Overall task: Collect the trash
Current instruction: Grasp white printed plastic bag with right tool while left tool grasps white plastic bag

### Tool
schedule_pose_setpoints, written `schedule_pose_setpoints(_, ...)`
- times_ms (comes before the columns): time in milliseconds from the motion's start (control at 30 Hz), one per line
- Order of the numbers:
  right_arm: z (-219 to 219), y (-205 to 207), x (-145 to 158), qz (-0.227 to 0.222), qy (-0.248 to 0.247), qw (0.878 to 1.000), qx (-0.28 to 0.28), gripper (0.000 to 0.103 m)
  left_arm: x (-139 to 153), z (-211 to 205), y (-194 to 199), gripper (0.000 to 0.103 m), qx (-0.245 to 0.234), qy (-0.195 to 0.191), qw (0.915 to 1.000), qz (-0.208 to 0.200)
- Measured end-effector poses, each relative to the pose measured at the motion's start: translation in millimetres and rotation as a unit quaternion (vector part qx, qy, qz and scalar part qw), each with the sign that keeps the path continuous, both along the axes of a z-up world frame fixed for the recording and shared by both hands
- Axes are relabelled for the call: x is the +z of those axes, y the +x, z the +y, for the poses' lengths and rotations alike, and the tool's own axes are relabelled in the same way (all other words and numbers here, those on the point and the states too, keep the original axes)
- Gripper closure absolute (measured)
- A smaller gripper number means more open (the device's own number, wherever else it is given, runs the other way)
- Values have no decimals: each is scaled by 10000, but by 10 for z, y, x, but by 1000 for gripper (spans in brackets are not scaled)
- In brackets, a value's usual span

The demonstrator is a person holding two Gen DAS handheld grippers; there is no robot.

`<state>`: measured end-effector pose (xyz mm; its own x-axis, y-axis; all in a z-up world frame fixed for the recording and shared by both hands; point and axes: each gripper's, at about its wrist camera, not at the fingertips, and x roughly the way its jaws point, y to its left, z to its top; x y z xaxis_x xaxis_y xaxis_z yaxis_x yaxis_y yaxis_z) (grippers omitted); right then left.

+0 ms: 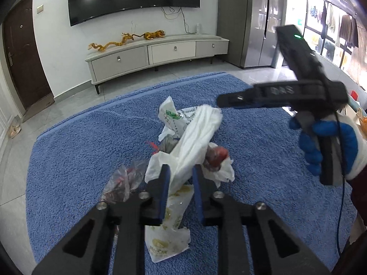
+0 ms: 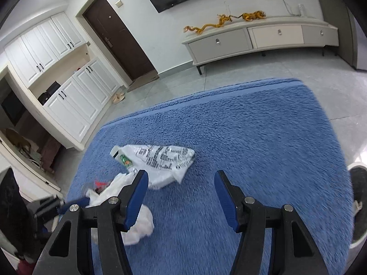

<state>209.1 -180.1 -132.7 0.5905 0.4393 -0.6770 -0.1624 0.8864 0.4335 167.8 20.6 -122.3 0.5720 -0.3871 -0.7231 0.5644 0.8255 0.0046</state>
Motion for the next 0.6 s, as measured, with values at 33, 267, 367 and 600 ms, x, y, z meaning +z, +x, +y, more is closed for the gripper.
schedule_pose_setpoints(33,5,68,-39,54,40,10000,-4,47,-19,-4,1,90,-14,-5,10000,12)
schedule_pose_setpoints(267,40,377,-276,424,292,9986,95,63,-96,54,93,101,136,-202,9996,112)
schedule_pose_setpoints(367,32,411,-324,477,360,9981,115,77,-55,91,105,102,248,-374,9990,80)
schedule_pose_setpoints(600,-135,272,-292,394,638,9972,14,90,186,228,8,102,542,-795,9954,-45)
